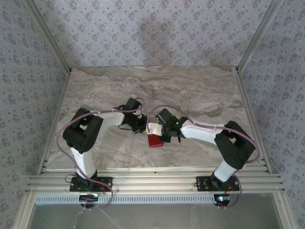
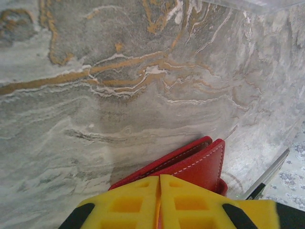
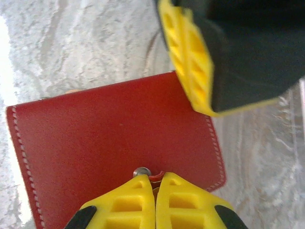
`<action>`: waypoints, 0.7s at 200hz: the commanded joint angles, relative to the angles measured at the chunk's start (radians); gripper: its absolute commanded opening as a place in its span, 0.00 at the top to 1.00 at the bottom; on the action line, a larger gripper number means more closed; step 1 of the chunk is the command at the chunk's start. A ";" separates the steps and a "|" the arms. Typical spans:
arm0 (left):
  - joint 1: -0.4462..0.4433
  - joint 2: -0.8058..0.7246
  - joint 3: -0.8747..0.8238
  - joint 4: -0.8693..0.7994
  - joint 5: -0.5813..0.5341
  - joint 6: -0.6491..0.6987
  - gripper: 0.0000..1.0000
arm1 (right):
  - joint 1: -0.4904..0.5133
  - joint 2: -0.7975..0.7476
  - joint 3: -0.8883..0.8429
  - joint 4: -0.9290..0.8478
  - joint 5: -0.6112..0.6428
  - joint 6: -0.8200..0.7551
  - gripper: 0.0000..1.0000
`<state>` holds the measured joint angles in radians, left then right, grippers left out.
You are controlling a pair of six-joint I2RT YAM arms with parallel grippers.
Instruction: Take the credit cards out of the card holder
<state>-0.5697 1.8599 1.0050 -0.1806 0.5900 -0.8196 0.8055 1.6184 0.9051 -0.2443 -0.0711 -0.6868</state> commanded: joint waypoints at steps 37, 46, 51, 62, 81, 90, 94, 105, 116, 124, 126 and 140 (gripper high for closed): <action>-0.007 0.017 -0.035 -0.171 -0.107 0.029 0.90 | -0.024 -0.145 -0.113 0.113 0.006 0.196 0.75; -0.006 0.008 -0.028 -0.174 -0.106 0.030 0.89 | -0.027 -0.167 -0.122 0.119 0.017 0.242 0.68; -0.007 0.001 -0.024 -0.173 -0.104 0.030 0.89 | -0.027 -0.186 -0.127 0.120 0.029 0.284 0.63; -0.009 -0.018 -0.013 -0.178 -0.101 0.031 0.88 | -0.028 -0.217 -0.133 0.117 0.051 0.378 0.58; -0.013 -0.060 0.017 -0.202 -0.109 0.035 0.86 | -0.024 -0.274 -0.138 0.090 0.091 0.561 0.53; -0.015 -0.080 0.031 -0.219 -0.117 0.037 0.84 | -0.020 -0.301 -0.146 0.086 0.123 0.646 0.52; -0.015 -0.089 0.037 -0.228 -0.121 0.037 0.83 | -0.019 -0.317 -0.151 0.082 0.141 0.701 0.52; -0.016 -0.113 0.053 -0.246 -0.136 0.043 0.82 | -0.019 -0.355 -0.165 0.073 0.159 0.817 0.51; -0.018 -0.138 0.068 -0.278 -0.166 0.051 0.81 | -0.019 -0.384 -0.166 0.049 0.182 0.953 0.50; -0.018 -0.155 0.075 -0.297 -0.192 0.058 0.80 | -0.019 -0.391 -0.158 0.022 0.192 1.043 0.50; -0.018 -0.159 0.077 -0.302 -0.197 0.060 0.80 | -0.021 -0.391 -0.155 0.018 0.192 1.066 0.50; -0.016 -0.189 0.079 -0.324 -0.244 0.066 0.78 | -0.031 -0.373 -0.117 -0.065 0.171 1.212 0.50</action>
<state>-0.5846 1.7477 1.0492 -0.3973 0.4469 -0.7868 0.7837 1.2442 0.7506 -0.1749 0.0677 0.1436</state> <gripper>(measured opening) 0.205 0.501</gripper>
